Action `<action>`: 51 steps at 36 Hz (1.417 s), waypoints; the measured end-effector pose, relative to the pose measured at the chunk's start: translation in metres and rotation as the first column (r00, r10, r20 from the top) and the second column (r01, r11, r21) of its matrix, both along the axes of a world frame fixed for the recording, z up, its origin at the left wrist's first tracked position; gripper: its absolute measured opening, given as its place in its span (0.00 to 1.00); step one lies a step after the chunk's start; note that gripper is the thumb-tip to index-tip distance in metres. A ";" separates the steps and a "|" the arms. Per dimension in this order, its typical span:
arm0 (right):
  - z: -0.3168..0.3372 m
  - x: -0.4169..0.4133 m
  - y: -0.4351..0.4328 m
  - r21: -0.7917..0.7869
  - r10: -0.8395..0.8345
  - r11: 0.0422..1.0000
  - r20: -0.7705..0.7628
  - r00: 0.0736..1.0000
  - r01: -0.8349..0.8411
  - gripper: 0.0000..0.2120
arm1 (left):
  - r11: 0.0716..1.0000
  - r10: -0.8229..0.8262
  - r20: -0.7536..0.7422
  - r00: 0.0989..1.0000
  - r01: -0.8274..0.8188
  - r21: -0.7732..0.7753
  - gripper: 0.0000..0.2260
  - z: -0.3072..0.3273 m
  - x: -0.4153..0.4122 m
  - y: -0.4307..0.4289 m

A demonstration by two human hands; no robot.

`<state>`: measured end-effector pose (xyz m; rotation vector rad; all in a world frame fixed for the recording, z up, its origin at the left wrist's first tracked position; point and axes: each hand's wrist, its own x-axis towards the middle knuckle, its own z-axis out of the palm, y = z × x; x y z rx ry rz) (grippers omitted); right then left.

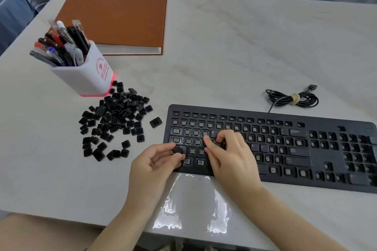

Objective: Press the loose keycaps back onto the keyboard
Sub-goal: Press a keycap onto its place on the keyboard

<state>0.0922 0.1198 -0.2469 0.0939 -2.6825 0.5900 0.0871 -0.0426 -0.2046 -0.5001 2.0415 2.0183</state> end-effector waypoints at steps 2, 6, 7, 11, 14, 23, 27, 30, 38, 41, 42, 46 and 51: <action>-0.001 0.001 0.003 0.035 0.017 0.999 -0.010 1.000 -0.017 0.14 | 1.000 0.000 -0.002 1.000 0.000 -0.003 0.10 -0.001 -0.001 -0.001; -0.003 0.003 0.004 0.064 0.020 0.998 0.026 0.999 -0.021 0.15 | 1.000 0.008 -0.014 1.000 -0.008 0.027 0.08 0.000 -0.003 -0.002; -0.003 0.004 0.003 0.065 0.019 0.998 0.033 0.999 -0.021 0.15 | 1.000 0.008 -0.020 1.000 -0.007 0.031 0.08 -0.001 -0.004 -0.002; -0.001 0.003 0.005 0.011 0.022 1.000 0.078 0.997 -0.023 0.15 | 1.000 -0.023 -0.047 0.999 0.023 0.011 0.08 0.000 -0.005 -0.003; 0.005 0.005 0.007 -0.135 0.052 0.990 0.154 0.987 -0.031 0.15 | 0.997 -0.069 -0.088 0.994 0.065 -0.042 0.09 0.000 -0.005 0.001; 0.047 0.012 0.016 -0.761 0.180 0.559 0.499 0.848 0.329 0.06 | 0.935 -0.329 -0.263 0.907 0.274 -0.225 0.15 0.004 -0.008 0.023; 0.055 0.017 0.027 -0.821 0.259 0.385 0.534 0.805 0.421 0.06 | 0.876 -0.437 -0.356 0.826 0.300 -0.379 0.17 0.004 -0.007 0.042; 0.057 0.021 0.037 -0.833 0.265 0.300 0.541 0.798 0.465 0.06 | 0.872 -0.451 -0.384 0.806 0.307 -0.380 0.17 0.000 -0.005 0.055; 0.061 0.036 0.067 -0.831 0.193 0.282 0.538 0.821 0.479 0.07 | 0.781 -0.602 -0.466 0.649 0.357 -0.513 0.15 -0.018 0.001 0.071; 0.058 0.040 0.087 -0.779 0.036 0.416 0.529 0.848 0.469 0.10 | 0.702 -0.665 -0.505 0.550 0.229 -0.674 0.14 -0.034 0.002 0.067; 0.057 0.042 0.094 -0.761 -0.017 0.445 0.519 0.854 0.472 0.10 | 0.674 -0.690 -0.513 0.510 0.196 -0.712 0.13 -0.040 0.003 0.066; 0.054 0.044 0.115 -0.687 -0.150 0.540 0.489 0.859 0.485 0.10 | 0.574 -0.785 -0.503 0.362 0.119 -0.810 0.12 -0.057 0.003 0.070; 0.046 0.044 0.123 -0.567 -0.199 0.666 0.491 0.848 0.485 0.12 | 0.504 -0.832 -0.463 0.305 0.071 -0.861 0.12 -0.064 0.002 0.077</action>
